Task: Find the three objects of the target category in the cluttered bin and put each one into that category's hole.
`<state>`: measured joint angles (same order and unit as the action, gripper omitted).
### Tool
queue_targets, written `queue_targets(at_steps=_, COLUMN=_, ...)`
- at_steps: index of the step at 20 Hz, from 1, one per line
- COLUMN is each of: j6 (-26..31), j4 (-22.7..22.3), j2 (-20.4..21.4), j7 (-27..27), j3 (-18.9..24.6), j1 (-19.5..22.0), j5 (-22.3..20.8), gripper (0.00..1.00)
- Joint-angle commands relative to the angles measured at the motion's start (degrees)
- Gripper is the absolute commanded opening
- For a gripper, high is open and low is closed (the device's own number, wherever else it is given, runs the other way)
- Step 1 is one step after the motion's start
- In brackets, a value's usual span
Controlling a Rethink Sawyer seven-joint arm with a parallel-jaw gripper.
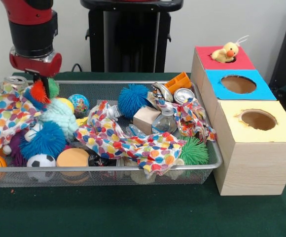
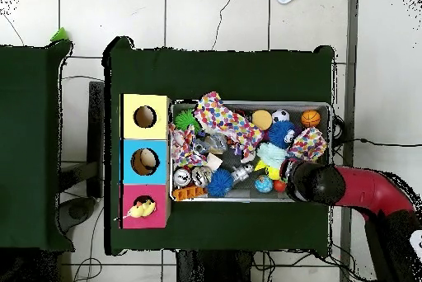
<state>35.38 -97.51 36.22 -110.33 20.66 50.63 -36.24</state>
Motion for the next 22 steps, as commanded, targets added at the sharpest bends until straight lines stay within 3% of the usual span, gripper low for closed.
queue_targets(at_steps=1, j6=-3.2, j4=5.2, j2=-2.9, j7=6.9, j3=2.7, j1=0.8, j5=-3.5, gripper=0.00)
queue_targets(at_steps=15, j6=-12.6, j4=3.9, j2=-5.3, j7=1.0, j3=-1.3, j1=-2.2, j5=-7.6, gripper=0.00)
queue_targets(at_steps=16, j6=-13.2, j4=3.7, j2=-5.3, j7=0.7, j3=-1.8, j1=-2.7, j5=-7.7, gripper=1.00)
queue_targets(at_steps=22, j6=-19.6, j4=2.5, j2=-6.7, j7=-4.1, j3=-5.6, j1=-5.9, j5=-10.3, gripper=1.00)
